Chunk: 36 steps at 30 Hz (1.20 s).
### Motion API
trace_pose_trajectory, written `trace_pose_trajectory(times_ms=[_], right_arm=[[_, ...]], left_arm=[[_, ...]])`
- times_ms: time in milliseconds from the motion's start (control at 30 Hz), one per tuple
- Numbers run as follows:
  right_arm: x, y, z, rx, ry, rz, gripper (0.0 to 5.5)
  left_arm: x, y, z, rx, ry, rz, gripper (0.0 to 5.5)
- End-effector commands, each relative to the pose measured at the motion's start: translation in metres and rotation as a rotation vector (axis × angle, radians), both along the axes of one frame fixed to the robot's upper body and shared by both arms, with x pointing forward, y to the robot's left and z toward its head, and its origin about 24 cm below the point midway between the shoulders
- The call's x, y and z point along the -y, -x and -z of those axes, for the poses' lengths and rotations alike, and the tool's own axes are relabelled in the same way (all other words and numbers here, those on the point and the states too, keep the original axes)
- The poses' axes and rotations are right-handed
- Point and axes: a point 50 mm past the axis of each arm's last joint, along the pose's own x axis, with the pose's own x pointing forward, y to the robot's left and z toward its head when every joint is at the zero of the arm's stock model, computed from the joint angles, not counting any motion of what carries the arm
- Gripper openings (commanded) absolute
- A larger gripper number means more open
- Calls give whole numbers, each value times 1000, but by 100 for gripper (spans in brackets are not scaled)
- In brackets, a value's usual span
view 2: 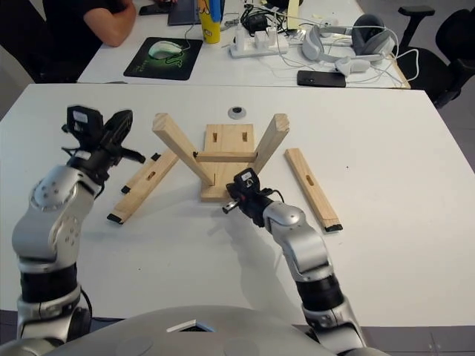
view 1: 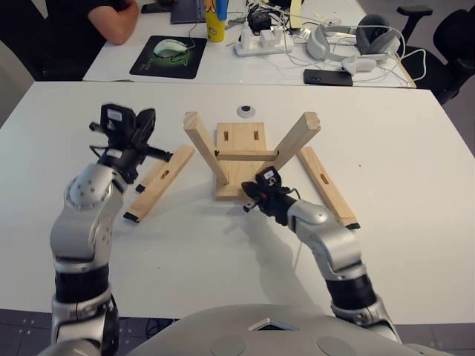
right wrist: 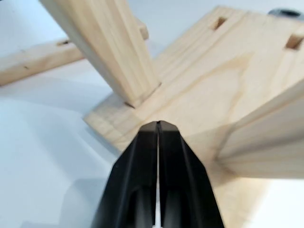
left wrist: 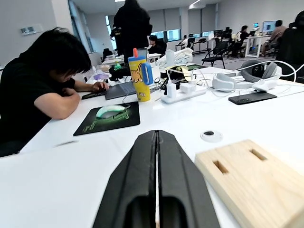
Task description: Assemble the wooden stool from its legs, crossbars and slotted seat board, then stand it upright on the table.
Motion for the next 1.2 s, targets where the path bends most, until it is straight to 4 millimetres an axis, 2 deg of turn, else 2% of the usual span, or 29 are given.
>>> trace_pose_trajectory(times_ms=[33,133,200,267,333,467,600,733,900,1000,1033,1100,1133,1167,1200], right_arm=[[10,21,-23,56,-20,-7,0],[11,38,-31,23,-57,-49,0],[24,51,-35,20,-50,-41,0],[45,54,-38,79,-54,130,0],[65,52,-41,170,-31,352,0],[65,44,-45,265,16,497,0],[83,28,-65,420,47,736,0],[97,28,-77,495,64,889,0],[97,25,-80,509,58,919,0],[92,21,-83,513,26,900,0],[85,16,-84,510,-1,848,0],[46,10,-85,471,-106,570,0],[16,13,-87,461,-141,341,0],[-9,21,-84,438,-138,142,0],[-22,28,-82,422,-132,32,0]], left_arm=[[10,26,-6,58,8,-55,4],[12,36,-6,62,10,-62,4],[5,45,-9,72,1,-110,4],[0,50,-11,83,-8,-156,4],[1,49,-11,83,3,-170,4],[3,39,-10,78,35,-177,4],[-10,26,-22,152,-6,-285,4],[-21,26,-31,198,-46,-361,4],[-22,26,-28,178,-36,-367,4],[-17,25,-25,164,-4,-339,4],[-2,21,-22,137,40,-228,4],[41,20,-16,72,98,56,4],[67,24,-15,44,91,229,4],[84,28,-18,57,78,351,4],[94,30,-19,55,54,431,4]])
